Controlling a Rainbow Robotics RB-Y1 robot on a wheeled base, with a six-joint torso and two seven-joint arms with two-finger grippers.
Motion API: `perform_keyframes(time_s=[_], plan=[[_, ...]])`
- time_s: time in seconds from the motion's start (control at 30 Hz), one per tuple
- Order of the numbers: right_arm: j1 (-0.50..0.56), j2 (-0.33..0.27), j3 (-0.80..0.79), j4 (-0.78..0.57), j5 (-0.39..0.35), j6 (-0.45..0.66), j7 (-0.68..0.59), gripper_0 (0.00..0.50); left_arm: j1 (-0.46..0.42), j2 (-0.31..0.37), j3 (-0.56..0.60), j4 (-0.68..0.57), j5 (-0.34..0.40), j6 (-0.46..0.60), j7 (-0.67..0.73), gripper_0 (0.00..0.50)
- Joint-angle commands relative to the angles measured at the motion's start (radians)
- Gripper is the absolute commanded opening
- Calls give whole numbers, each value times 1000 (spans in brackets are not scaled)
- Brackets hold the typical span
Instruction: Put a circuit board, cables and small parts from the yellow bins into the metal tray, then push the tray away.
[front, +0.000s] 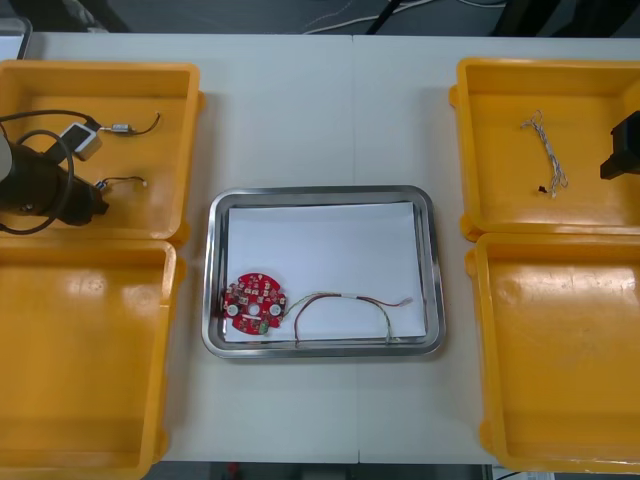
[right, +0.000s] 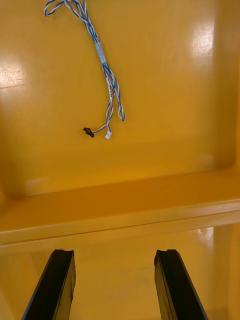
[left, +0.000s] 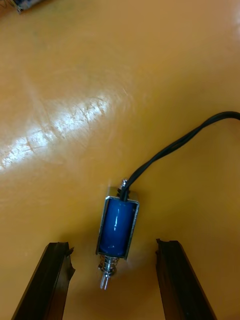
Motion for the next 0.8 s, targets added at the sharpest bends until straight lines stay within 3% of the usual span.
perform_keyframes(time_s=[0.03, 0.23, 0.33, 0.8], plan=[[-83, -38, -21, 72, 28, 3, 70, 463, 16, 17, 52, -62, 11, 69, -21, 500], [-155, -40, 43, 222, 69, 2, 150, 461, 5, 44, 61, -122, 9, 164, -14, 500], [-192, -38, 80, 311, 70, -60, 184, 462, -13, 50, 61, -125, 9, 190, -14, 500], [-290, 21, 114, 578, 107, -301, 334, 464, -109, 48, 16, -41, -43, 155, -20, 500]])
